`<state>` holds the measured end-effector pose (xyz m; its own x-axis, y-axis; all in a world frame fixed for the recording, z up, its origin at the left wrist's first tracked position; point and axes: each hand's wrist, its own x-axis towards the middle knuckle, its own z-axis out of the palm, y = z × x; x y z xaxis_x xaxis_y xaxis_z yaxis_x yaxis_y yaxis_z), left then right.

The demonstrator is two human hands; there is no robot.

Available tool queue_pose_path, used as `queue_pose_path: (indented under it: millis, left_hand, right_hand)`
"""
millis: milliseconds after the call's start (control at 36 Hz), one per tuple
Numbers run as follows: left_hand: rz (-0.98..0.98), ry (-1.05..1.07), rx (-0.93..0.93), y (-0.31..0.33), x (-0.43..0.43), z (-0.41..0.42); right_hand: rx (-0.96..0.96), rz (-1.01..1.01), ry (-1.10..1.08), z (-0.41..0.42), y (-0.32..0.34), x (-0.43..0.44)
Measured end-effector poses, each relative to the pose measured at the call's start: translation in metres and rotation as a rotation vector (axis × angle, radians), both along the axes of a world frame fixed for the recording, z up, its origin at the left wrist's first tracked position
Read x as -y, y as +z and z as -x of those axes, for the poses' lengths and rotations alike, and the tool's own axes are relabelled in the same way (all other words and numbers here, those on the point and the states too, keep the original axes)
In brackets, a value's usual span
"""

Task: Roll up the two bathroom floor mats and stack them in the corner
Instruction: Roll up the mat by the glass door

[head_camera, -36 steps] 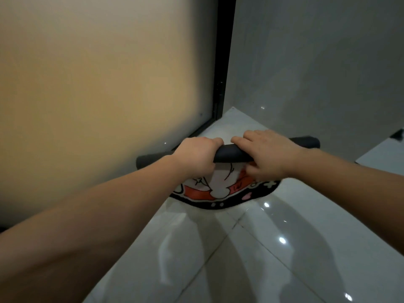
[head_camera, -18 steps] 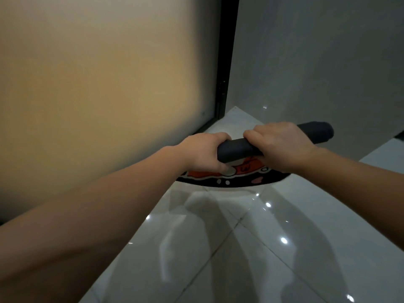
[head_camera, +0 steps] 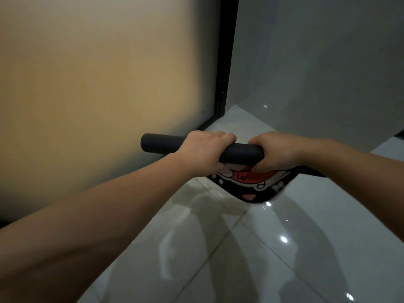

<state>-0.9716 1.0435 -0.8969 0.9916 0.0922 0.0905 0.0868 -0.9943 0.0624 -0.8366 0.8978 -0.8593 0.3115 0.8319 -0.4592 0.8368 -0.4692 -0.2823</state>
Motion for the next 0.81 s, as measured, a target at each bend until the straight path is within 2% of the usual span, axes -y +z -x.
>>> queue_pose_path:
  millis: [111, 250, 361, 444, 528, 611, 694, 806]
  left_hand:
    - [0.152, 0.065, -0.197, 0.005, -0.003, -0.003]
    - [0.367, 0.117, -0.268, 0.008, -0.004, -0.003]
    - [0.197, 0.117, -0.185, 0.004, -0.002, -0.002]
    - [-0.021, 0.046, -0.062, 0.001, 0.001, 0.002]
    - [-0.147, 0.003, 0.0, 0.001, 0.007, 0.004]
    - [-0.179, -0.009, 0.032, 0.002, 0.011, 0.003]
    - [-0.105, 0.02, 0.027, 0.001, 0.008, -0.001]
    - [0.138, 0.108, -0.084, 0.001, 0.001, -0.004]
  right_hand:
    - [0.436, -0.178, 0.201, 0.002, -0.006, 0.004]
    - [0.667, -0.349, 0.377, -0.004, -0.01, 0.01]
    - [0.594, -0.275, 0.308, -0.004, -0.009, 0.009]
    - [0.301, -0.086, 0.15, -0.002, -0.003, 0.004]
    - [0.001, 0.021, 0.013, -0.007, -0.001, 0.004]
    - [-0.12, 0.019, -0.032, -0.01, 0.003, 0.004]
    - [-0.009, -0.024, -0.014, -0.005, 0.006, 0.003]
    - [0.487, -0.207, 0.23, -0.001, -0.004, 0.005]
